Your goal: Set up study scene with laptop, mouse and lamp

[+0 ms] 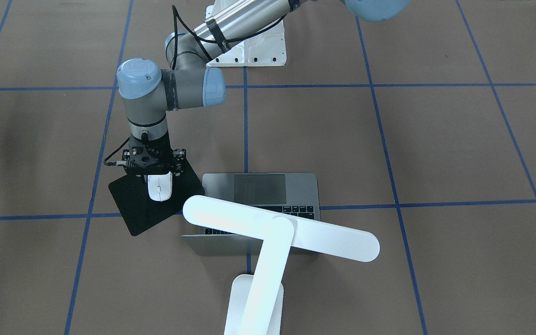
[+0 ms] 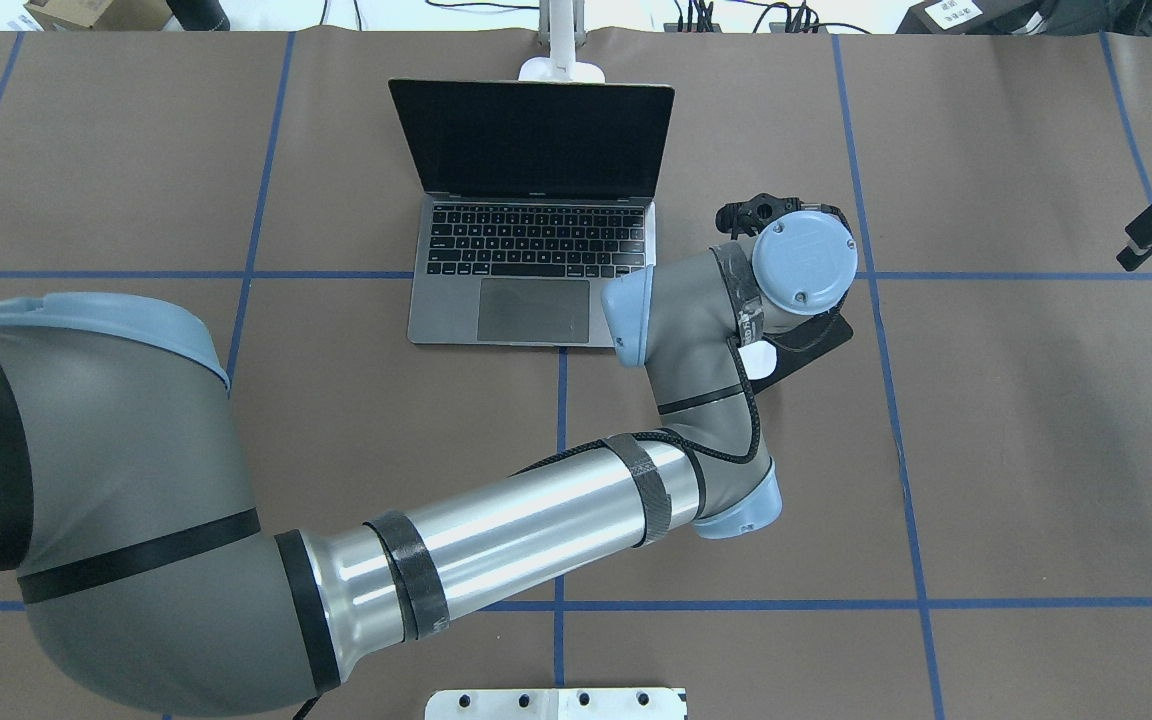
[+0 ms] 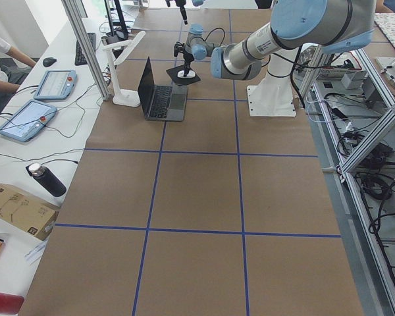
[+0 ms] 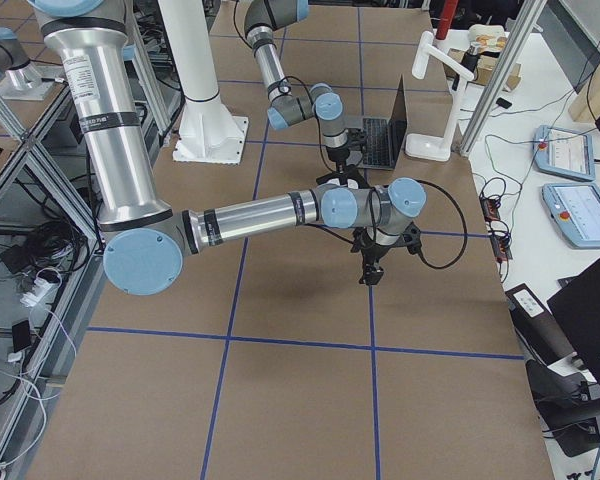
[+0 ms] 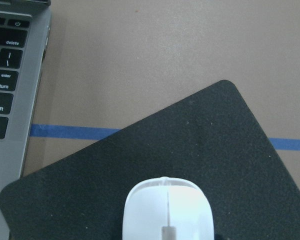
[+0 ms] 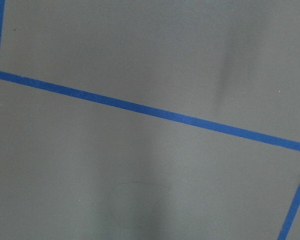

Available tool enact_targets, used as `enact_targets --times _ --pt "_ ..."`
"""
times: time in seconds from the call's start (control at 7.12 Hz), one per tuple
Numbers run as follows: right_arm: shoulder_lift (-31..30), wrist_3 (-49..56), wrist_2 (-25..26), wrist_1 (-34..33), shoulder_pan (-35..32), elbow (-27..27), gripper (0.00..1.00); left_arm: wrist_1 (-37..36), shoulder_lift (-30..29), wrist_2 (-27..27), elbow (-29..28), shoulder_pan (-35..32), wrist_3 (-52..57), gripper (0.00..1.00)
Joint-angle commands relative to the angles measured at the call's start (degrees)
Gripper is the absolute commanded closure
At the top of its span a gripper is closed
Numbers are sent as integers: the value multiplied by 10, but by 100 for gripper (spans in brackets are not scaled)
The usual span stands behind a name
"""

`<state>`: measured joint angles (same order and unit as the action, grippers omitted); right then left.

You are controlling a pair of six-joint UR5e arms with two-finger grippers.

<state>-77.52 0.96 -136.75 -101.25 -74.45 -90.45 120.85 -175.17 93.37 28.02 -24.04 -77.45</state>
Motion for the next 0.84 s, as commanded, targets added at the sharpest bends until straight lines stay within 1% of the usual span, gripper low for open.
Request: enact_targets --times 0.0,0.14,0.28,0.42,0.56,0.7 --pt "1 0 0 0 0 -3 2 -1 0 4 19 -4 0 1" --pt "5 0 0 0 0 -3 2 -6 3 15 46 -22 5 1" --pt "9 -3 1 1 0 -3 2 -62 38 76 128 -57 7 1" --pt "10 -3 4 2 0 -3 2 -126 135 141 283 -87 35 1" --pt "9 -4 8 23 0 -1 2 -167 231 183 400 -116 81 1" --pt "9 -4 10 29 0 1 2 -179 325 222 489 -151 139 1"
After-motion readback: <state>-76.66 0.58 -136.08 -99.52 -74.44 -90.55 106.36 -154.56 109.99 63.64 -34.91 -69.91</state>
